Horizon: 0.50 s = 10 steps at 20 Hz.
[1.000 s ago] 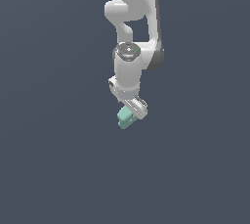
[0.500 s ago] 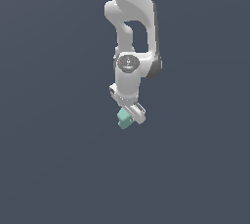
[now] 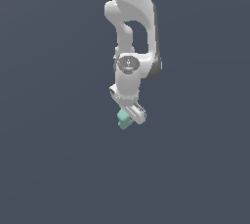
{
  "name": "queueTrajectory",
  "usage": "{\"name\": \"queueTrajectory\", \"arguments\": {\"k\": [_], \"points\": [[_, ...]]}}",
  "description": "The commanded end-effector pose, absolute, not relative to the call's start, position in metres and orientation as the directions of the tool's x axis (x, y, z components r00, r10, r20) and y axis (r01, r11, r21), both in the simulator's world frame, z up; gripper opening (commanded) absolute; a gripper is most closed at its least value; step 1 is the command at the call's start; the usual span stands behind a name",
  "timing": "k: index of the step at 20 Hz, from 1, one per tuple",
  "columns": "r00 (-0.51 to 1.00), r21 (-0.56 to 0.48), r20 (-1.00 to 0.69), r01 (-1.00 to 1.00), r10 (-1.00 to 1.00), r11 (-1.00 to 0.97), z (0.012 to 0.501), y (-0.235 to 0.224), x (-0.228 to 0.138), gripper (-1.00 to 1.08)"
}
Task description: Pick up the object and move it to a goal position.
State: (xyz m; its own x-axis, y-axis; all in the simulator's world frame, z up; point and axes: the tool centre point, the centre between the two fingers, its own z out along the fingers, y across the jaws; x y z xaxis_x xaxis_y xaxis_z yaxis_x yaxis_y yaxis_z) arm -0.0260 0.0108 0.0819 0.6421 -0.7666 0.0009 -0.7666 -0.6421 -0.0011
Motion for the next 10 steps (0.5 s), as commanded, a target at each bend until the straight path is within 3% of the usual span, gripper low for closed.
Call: {"name": "queueTrajectory", "arguments": {"k": [1, 10], "points": [[0.642, 0.0, 0.0, -0.767, -0.767, -0.642, 0.081, 0.01, -0.026, -1.0], [0.642, -0.001, 0.001, -0.767, -0.767, -0.642, 0.095, 0.018, -0.022, -1.0]]}}
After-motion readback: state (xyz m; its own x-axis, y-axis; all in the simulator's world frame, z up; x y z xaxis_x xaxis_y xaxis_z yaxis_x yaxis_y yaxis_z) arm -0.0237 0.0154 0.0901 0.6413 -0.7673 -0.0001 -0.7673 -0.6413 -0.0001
